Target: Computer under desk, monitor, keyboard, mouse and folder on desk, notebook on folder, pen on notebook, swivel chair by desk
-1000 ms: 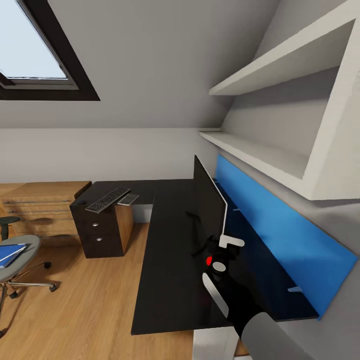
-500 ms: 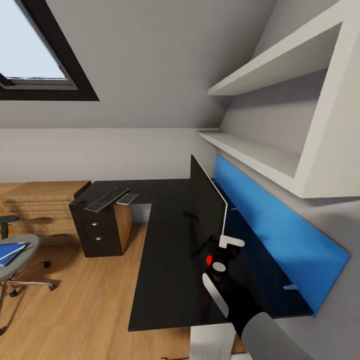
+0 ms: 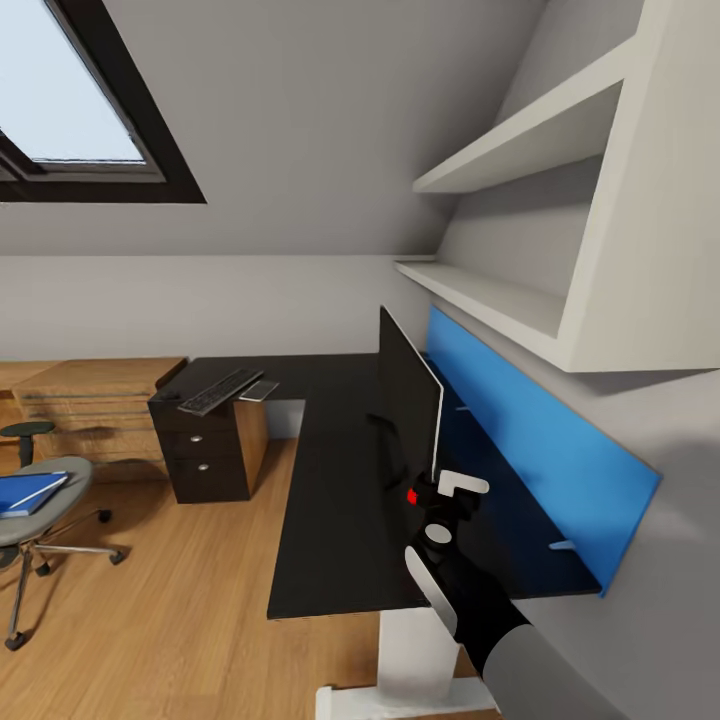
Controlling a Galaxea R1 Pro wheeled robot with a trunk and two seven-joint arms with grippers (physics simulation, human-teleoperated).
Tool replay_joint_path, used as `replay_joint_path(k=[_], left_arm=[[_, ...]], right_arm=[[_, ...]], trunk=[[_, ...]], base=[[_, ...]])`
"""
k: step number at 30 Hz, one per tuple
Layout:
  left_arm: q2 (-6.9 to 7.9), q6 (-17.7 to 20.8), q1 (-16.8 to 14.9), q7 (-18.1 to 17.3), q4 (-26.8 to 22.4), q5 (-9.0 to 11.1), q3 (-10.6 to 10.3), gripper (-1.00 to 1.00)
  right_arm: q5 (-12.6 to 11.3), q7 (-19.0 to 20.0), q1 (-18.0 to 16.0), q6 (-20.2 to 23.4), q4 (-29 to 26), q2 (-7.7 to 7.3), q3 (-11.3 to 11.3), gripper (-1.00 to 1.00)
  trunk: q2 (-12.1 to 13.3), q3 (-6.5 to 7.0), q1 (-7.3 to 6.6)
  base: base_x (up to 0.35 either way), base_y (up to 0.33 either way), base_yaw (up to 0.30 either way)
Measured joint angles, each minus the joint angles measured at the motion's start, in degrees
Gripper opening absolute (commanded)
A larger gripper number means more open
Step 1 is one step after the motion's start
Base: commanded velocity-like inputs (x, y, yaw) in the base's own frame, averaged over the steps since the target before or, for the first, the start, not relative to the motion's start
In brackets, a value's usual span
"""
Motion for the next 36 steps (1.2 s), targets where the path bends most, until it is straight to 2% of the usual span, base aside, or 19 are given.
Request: replay_joint_path(k=[16, 20, 22, 24, 31, 36], left_arm=[[0.00, 0.02, 0.00, -0.01, 0.00, 0.15, 0.02, 1.00], [0.00, 0.02, 0.00, -0.02, 0.01, 0.17, 0.03, 1.00], [0.00, 0.02, 0.00, -0.01, 0.00, 0.17, 0.02, 1.00], [0.00, 0.00, 0.00, -0.01, -0.01, 0.17, 0.04, 1.00], [0.01, -0.03, 0.00, -0.01, -0.23, 0.18, 0.18, 1.00], [0.02, 0.11, -0.01, 0.09, -3.13, 0.07, 0.13, 1.00]], right_arm=[[0.04, 0.00, 0.02, -0.07, 1.04, 0.07, 0.13, 1.00], [0.16, 0.03, 0.03, -0.33, 1.25, 0.16, 2.16, 1.00], [0.16, -0.03, 0.02, -0.97, 1.33, 0.17, 5.31, 1.00], [0.17, -0.03, 0.02, -1.12, 1.36, 0.17, 6.16, 1.00], [-0.08, -0.08, 0.02, -1.46, 1.33, 0.17, 6.91, 1.00], [-0.20, -0.35, 0.18, -2.69, 3.08, 0.05, 6.84, 1.00]], trunk=[[0.00, 0.00, 0.00], [0.00, 0.00, 0.00], [0.00, 0.00, 0.00], [0.00, 0.00, 0.00], [0.00, 0.00, 0.00], [0.00, 0.00, -0.02]], base=[[-0.334, 0.000, 0.000], [-0.335, 0.000, 0.000], [-0.335, 0.000, 0.000], [-0.335, 0.000, 0.000], [-0.335, 0.000, -0.002], [-0.244, 0.000, -0.021]])
